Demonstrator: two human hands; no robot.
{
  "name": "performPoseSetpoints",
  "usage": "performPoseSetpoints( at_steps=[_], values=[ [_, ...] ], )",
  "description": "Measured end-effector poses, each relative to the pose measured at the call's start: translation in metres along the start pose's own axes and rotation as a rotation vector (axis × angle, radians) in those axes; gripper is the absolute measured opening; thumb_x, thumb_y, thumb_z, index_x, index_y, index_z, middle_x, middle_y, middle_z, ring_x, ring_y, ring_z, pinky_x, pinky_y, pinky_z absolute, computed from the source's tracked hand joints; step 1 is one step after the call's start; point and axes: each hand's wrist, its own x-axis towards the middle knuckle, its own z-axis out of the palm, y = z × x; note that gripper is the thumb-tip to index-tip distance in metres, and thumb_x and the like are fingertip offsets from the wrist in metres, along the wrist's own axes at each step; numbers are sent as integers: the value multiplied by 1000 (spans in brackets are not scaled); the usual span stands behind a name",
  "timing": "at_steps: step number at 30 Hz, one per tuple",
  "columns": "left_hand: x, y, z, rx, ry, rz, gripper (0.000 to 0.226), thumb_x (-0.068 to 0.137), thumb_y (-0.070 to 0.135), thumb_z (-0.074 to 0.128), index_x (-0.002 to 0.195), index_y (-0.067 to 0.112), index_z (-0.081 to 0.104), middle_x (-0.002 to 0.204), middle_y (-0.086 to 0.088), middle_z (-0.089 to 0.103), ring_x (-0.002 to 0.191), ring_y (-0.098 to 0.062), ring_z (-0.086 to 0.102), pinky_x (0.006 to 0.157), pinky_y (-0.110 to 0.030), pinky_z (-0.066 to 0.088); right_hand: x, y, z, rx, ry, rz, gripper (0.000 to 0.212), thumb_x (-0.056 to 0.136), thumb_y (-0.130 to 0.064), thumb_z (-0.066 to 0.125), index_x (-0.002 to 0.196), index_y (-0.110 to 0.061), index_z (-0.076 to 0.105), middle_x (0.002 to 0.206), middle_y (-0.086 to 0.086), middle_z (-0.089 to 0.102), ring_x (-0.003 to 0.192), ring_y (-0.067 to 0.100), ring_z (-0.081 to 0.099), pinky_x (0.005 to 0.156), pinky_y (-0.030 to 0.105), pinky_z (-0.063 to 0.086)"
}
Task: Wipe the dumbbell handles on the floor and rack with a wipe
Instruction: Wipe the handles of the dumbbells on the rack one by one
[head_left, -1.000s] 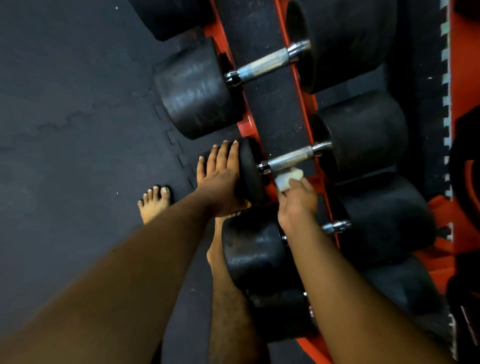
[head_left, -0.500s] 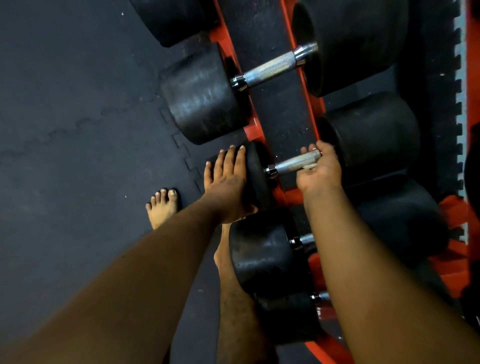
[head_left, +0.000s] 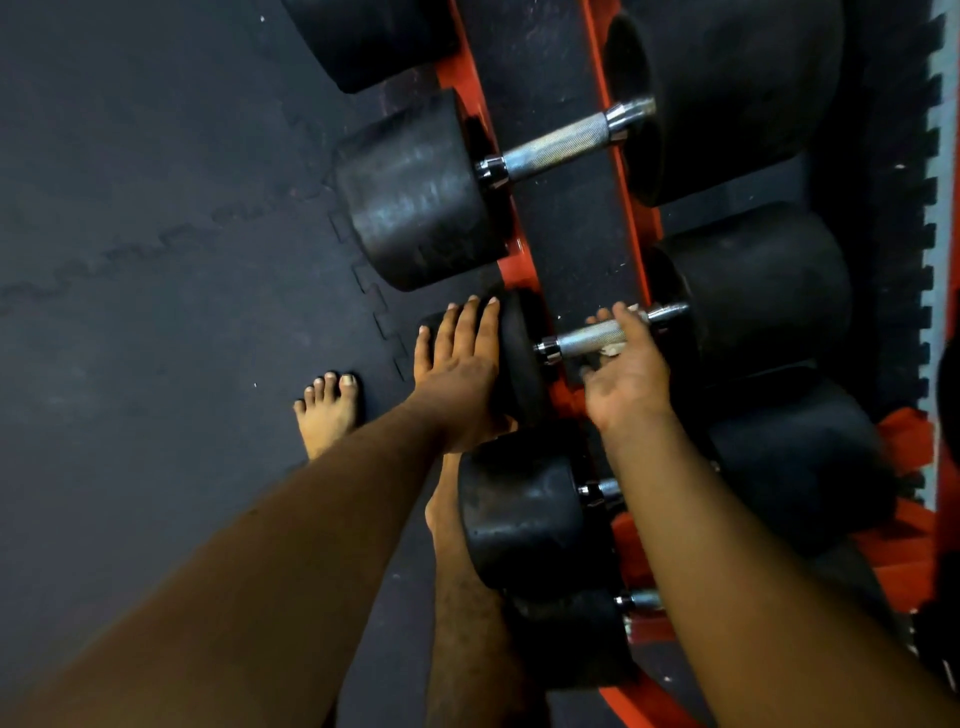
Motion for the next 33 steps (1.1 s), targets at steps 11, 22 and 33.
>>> performPoseSetpoints(
  at_steps=[11,22,33],
  values=[
    [0,1,-1,2,-2,-10,142,71,46,87,158,22,-23,167,-2,-24,152,-24,-26,123,-55,-10,0,16,13,-104,250,-132,29,89,-34,74,113,-20,64,109,2,71,101,21,70,90,39,56],
    [0,2,-1,13,11,-8,142,70,46,87,158,21,-21,167,-3,-23,153,-25,-24,124,-55,-9,-7,34,-2,-132,-58,-35,32,93,-44,67,116,-21,67,110,3,75,106,22,70,93,39,54],
    [0,2,0,21,6,-14,143,70,46,87,158,21,-22,167,-3,-23,153,-25,-24,124,-55,-9,-1,51,-12,-353,18,-100,33,91,-44,70,107,-15,67,106,7,75,102,23,70,91,40,57]
  ],
)
